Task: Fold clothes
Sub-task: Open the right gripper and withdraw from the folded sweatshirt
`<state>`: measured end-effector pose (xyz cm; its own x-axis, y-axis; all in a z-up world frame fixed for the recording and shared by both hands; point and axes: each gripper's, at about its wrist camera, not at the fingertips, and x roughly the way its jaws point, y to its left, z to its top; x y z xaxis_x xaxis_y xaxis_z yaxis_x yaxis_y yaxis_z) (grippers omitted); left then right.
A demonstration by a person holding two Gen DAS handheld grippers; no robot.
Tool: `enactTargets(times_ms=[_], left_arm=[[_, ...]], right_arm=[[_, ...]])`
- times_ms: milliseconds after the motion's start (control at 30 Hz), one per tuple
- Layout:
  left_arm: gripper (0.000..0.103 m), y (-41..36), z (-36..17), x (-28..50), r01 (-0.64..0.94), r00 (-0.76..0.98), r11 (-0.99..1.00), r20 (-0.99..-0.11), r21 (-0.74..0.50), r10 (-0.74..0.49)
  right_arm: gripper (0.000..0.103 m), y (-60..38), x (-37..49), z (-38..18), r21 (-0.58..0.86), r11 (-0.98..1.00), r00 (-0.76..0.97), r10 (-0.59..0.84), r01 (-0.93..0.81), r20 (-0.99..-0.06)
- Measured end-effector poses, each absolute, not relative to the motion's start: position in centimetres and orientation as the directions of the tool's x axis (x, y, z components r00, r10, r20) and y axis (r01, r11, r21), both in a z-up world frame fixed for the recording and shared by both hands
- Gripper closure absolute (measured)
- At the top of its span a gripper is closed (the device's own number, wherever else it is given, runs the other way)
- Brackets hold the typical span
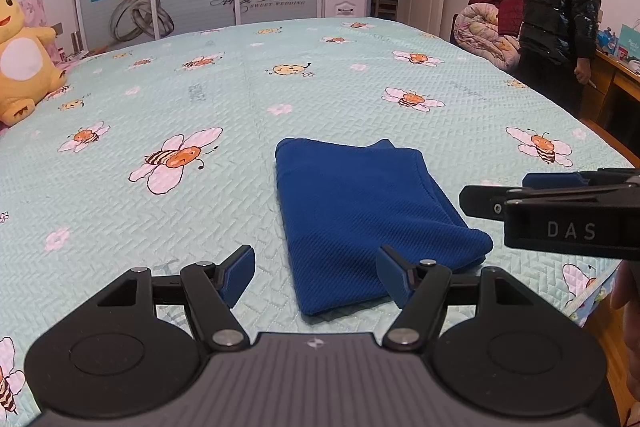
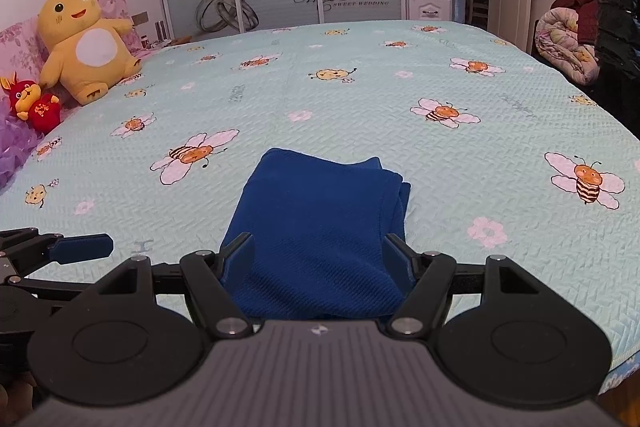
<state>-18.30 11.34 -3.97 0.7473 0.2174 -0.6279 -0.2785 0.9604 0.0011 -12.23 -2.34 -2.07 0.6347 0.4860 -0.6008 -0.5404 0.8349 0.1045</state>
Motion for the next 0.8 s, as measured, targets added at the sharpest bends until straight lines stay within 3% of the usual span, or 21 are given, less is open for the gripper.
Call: enactTargets(times_ms=[800], left_arm=[[0.033,12.1,-4.9,-18.0,-0.294,0.73,0.956,-0.646,-0.002,0.223]], right_arm=[[0.033,-1.5,-12.2,-3.9,0.124,0.823,0.592,0.495,-0.555,-0.636]])
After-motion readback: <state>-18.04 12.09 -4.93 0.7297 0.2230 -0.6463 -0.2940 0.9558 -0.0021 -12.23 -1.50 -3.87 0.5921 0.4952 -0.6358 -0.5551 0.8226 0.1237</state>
